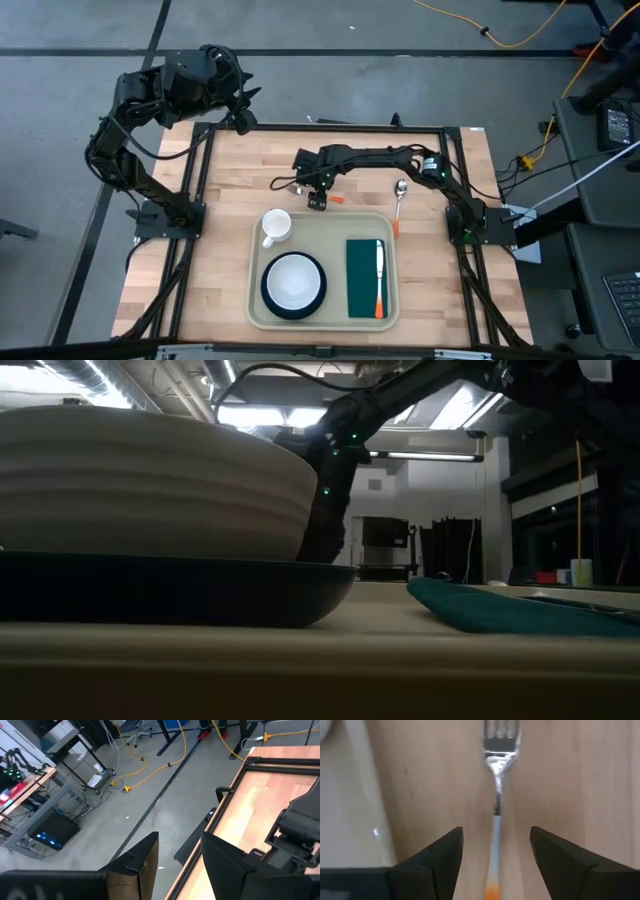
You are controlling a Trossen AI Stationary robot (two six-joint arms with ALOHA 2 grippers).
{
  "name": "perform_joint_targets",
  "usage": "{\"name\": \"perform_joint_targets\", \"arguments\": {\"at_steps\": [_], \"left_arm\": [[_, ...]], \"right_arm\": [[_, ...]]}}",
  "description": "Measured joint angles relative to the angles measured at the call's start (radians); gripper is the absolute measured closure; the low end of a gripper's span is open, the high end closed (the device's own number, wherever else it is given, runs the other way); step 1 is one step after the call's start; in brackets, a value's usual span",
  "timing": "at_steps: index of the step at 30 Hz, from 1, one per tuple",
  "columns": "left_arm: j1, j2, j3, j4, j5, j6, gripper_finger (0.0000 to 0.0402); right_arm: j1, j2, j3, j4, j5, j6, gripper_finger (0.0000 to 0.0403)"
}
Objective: Set up tray
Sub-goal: Put the orange fork on top of the dark green napkin to the left of the orange knife
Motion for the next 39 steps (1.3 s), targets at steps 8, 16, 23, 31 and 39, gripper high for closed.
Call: {"name": "perform_joint_targets", "arguments": {"at_steps": [8,16,23,31,39], "left_arm": [[0.000,0.000,0.000,0.000,0.000,-0.001,0.0258],[0.000,0.000,0.000,0.000,0.000,-0.005,0.0258],[0.000,0.000,0.000,0.000,0.000,-0.009,0.0258],[0.000,0.000,0.000,0.000,0.000,-0.009,0.0258],[0.000,0.000,0.000,0.000,0.001,-0.009,0.0258]], "right_arm": [[0.010,0.002,0.000,0.017,-0.002,-0.005,0.0166],[0.010,0.033,0.001,0.034,-0.006,-0.030,0.0166],[0.010,0.041,0.003,0.041,0.005,-0.002,0.0177],[0.008,0.043,0.002,0.044,0.011,-0.013,0.0282],[0.002,0.045,0.012,0.036,0.012,0.032,0.0389]]}}
